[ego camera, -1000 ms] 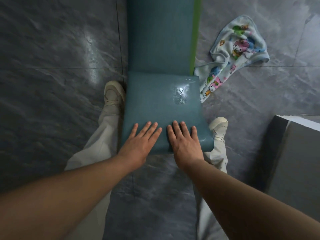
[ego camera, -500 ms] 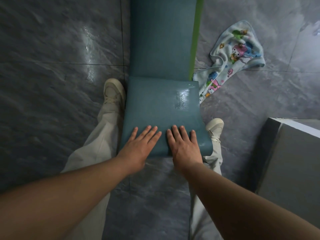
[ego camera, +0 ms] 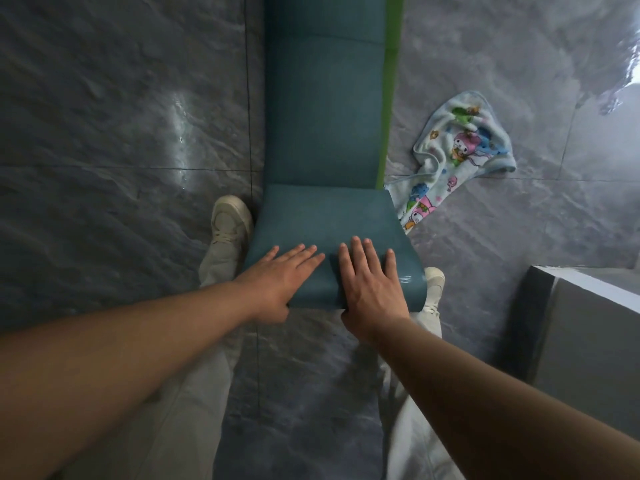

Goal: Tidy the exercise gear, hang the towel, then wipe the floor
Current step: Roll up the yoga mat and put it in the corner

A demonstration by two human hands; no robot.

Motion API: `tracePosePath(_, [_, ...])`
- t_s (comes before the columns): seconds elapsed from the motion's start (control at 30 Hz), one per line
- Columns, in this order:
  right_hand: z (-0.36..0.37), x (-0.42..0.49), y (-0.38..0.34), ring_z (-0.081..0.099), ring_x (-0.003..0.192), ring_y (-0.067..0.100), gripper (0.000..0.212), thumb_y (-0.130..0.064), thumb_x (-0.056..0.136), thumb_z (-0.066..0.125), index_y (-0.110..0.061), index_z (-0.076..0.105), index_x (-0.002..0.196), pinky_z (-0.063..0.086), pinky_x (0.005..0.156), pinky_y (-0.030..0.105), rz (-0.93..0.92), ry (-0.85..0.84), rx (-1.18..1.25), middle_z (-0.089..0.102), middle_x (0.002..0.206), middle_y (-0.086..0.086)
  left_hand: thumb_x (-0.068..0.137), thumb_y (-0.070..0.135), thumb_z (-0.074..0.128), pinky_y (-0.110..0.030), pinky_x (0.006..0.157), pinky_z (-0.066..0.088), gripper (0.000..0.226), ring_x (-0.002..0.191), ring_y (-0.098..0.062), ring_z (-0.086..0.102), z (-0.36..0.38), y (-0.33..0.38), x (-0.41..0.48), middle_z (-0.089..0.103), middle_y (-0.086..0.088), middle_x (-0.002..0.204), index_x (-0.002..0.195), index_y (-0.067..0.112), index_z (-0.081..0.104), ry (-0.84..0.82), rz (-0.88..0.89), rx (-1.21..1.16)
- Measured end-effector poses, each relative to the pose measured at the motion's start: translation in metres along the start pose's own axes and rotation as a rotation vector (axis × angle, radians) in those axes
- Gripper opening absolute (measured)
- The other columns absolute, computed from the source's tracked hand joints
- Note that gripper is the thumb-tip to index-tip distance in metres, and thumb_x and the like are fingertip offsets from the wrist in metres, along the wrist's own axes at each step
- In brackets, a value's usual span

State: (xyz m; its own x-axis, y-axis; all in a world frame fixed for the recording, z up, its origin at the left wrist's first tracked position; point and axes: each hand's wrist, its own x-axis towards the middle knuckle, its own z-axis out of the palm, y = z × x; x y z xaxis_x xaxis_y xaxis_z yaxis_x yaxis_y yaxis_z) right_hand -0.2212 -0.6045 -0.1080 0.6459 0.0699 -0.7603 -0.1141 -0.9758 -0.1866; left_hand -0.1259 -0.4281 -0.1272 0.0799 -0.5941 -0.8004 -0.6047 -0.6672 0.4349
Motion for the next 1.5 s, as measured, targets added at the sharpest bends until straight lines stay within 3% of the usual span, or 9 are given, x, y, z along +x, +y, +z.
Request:
tracePosePath(0.2, [-0.026, 0.004, 0.01, 0.012, 0.15, 0.036, 0.101, -0.031, 0.073, 0.067, -0.007, 0.014, 0.155, 0.013, 0.118, 0.06, -0.003, 0.109, -0.019, 0.017, 0.162, 0.018, 0.074, 0.023, 0.07, -0.044, 0.124, 0.006, 0.111, 0.152, -0.013, -0.002, -0.047, -0.006, 0.003, -0.005, 0.002, 0.166, 0.158, 0.023, -0.004, 0.037, -0.003, -0.008])
tracePosePath(0.43, [-0.084, 0.036, 0.021, 0.005, 0.151, 0.035, 0.105, -0.035, 0.075, 0.066, -0.008, 0.006, 0.157, 0.009, 0.119, 0.059, 0.044, 0.199, -0.017, 0.012, 0.163, 0.017, 0.07, 0.032, 0.073, -0.04, 0.124, 0.003, 0.116, 0.152, -0.014, -0.005, -0.115, -0.02, 0.014, -0.008, -0.002, 0.166, 0.158, 0.018, -0.002, 0.199, -0.009, 0.084])
tracePosePath(0.9, [-0.141, 0.139, 0.052, 0.006, 0.152, 0.032, 0.075, -0.025, 0.095, 0.044, -0.006, 0.006, 0.156, 0.009, 0.12, 0.056, 0.147, 0.408, -0.01, 0.014, 0.163, 0.016, 0.071, 0.038, 0.067, -0.042, 0.123, -0.002, 0.115, 0.152, -0.021, -0.009, -0.204, -0.052, 0.069, -0.007, -0.009, 0.166, 0.157, 0.009, -0.004, 0.488, -0.147, 0.352])
tracePosePath(1.27, [-0.156, 0.186, 0.06, -0.006, 0.152, 0.03, 0.088, -0.026, 0.089, 0.047, -0.007, -0.006, 0.156, 0.002, 0.121, 0.054, 0.184, 0.349, -0.012, 0.001, 0.165, 0.012, 0.074, 0.038, 0.065, -0.043, 0.123, -0.004, 0.113, 0.152, -0.023, -0.012, -0.222, -0.075, 0.102, -0.011, -0.01, 0.165, 0.157, 0.008, -0.006, 0.519, -0.181, 0.35])
tracePosePath(1.5, [-0.172, 0.174, 0.047, -0.01, 0.152, 0.031, 0.082, -0.022, 0.093, 0.043, -0.009, -0.008, 0.156, 0.0, 0.121, 0.056, 0.257, 0.265, 0.01, -0.004, 0.165, 0.013, 0.082, 0.03, 0.061, -0.044, 0.123, -0.004, 0.102, 0.151, -0.026, -0.013, -0.22, -0.075, 0.092, -0.012, -0.013, 0.165, 0.156, 0.006, -0.005, 0.516, -0.157, 0.32])
